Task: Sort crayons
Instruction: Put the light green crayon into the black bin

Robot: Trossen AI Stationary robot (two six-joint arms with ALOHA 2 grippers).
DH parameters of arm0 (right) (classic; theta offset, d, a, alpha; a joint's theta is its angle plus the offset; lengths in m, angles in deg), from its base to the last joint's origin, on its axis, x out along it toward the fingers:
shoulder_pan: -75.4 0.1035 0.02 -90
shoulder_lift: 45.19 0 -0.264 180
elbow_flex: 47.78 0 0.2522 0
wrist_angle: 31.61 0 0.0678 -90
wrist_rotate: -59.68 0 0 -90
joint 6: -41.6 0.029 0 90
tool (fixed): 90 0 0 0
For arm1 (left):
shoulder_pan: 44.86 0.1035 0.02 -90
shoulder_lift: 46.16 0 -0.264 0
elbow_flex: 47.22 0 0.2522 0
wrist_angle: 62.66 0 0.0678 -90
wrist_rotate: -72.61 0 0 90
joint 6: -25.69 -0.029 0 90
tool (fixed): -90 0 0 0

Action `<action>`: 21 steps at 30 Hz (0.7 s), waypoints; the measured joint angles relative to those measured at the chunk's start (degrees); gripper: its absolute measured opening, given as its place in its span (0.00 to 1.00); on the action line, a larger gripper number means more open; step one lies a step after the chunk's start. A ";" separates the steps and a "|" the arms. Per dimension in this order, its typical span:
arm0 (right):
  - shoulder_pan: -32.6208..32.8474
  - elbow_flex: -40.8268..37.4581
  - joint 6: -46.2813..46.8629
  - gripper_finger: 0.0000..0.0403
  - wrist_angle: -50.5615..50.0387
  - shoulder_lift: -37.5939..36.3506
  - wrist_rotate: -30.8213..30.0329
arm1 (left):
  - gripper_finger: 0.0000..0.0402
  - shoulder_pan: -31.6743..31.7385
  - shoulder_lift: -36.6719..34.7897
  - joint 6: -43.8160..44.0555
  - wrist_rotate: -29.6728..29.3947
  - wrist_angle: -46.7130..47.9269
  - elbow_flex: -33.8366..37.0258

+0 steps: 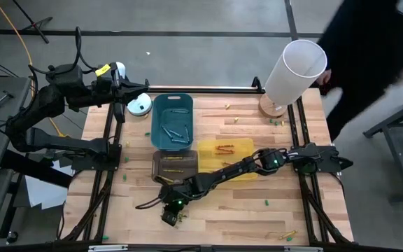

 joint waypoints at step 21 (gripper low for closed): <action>1.74 4.83 -21.84 0.29 -34.47 -12.26 -8.48 | 0.00 0.02 -0.55 -0.07 0.00 0.11 0.00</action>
